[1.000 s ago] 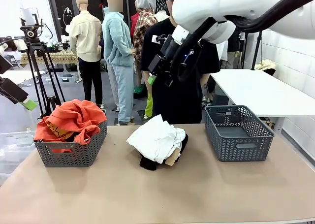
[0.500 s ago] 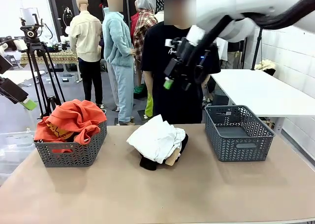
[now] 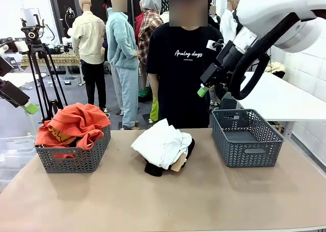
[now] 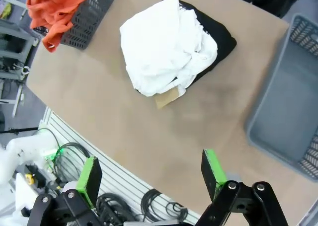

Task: Sort the tops and bottoms.
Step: Lift clothes from the center of the table with your left hand.

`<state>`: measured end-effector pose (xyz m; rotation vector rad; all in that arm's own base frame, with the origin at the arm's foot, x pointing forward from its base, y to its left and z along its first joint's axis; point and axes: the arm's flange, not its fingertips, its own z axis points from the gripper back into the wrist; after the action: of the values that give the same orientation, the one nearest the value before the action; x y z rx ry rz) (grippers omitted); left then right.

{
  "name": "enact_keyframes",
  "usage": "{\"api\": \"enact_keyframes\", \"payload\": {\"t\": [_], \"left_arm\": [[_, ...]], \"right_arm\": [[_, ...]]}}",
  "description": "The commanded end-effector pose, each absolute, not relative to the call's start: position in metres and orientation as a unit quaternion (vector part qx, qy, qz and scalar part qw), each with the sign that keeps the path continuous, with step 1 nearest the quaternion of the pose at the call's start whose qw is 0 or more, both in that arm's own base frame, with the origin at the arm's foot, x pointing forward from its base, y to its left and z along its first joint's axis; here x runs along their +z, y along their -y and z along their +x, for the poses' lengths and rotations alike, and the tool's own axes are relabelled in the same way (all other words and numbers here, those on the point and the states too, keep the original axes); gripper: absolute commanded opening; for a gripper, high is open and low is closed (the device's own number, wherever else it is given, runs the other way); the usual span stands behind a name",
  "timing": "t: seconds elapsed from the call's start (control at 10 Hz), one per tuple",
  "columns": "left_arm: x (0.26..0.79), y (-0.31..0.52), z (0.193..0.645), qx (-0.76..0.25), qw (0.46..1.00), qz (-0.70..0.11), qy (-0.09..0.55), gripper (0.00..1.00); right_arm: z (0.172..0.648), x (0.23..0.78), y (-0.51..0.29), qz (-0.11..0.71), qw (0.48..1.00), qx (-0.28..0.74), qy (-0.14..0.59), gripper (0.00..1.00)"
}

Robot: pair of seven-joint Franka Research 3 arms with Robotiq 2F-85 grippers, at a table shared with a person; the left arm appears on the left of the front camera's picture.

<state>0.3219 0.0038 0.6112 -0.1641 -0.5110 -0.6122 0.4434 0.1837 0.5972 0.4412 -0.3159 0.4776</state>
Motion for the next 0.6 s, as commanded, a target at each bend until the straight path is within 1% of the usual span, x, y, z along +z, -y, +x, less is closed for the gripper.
{"api": "enact_keyframes", "payload": {"t": [0.0, 0.1, 0.3, 0.5], "left_arm": [[0.617, 0.028, 0.332, -0.309, 0.912, -0.095, 0.253, 1.00], [0.616, 0.055, 0.345, -0.328, 0.903, -0.096, 0.260, 1.00], [0.606, 0.114, 0.373, -0.361, 0.896, -0.096, 0.242, 1.00], [0.597, 0.144, 0.390, -0.363, 0.898, -0.108, 0.224, 1.00]], "right_arm": [[0.461, 0.597, -0.191, 0.216, 0.937, 0.237, 0.141, 1.00], [0.461, 0.597, -0.191, 0.216, 0.937, 0.237, 0.141, 1.00], [0.461, 0.597, -0.191, 0.216, 0.937, 0.237, 0.141, 1.00], [0.461, 0.597, -0.191, 0.216, 0.937, 0.237, 0.141, 1.00]]}}
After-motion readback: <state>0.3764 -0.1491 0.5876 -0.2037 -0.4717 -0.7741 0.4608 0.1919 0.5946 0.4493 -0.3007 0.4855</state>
